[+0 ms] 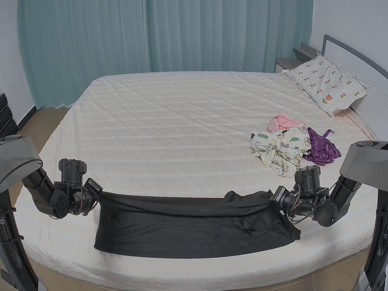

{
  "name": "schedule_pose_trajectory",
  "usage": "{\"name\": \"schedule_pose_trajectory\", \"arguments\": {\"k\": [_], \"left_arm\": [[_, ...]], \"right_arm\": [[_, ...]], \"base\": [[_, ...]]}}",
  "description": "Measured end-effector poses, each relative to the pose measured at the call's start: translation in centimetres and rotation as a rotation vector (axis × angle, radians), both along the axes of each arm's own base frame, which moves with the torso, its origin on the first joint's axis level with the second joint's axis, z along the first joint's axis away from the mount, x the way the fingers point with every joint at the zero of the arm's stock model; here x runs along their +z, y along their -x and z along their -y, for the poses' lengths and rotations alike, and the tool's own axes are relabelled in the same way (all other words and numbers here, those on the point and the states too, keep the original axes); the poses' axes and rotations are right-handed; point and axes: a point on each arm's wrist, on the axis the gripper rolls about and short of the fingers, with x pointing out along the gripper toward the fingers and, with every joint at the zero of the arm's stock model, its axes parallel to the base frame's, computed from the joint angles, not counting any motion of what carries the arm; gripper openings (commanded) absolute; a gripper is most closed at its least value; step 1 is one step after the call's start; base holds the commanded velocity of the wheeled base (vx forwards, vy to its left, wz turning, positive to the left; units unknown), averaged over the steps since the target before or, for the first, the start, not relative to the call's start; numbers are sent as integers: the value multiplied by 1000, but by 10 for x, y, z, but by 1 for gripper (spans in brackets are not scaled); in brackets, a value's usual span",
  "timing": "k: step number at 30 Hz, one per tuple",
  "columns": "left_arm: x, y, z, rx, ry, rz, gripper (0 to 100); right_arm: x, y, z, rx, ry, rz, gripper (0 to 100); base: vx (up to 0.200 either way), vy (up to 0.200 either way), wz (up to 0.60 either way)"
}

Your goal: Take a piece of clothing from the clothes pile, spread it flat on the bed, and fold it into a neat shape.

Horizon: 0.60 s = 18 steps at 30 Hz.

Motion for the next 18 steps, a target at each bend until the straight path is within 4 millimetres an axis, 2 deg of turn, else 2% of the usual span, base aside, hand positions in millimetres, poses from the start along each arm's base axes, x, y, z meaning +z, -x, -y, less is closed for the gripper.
{"name": "schedule_pose_trajectory", "arguments": {"k": [12,18], "left_arm": [[25,-22,0,4,1,119,0],[24,-26,0,22,22,130,0]], "right_arm": [[35,-33,6,-59,-59,166,0],[33,-33,8,-69,-57,160,0]], "base": [[0,0,0],[0,0,0]]}}
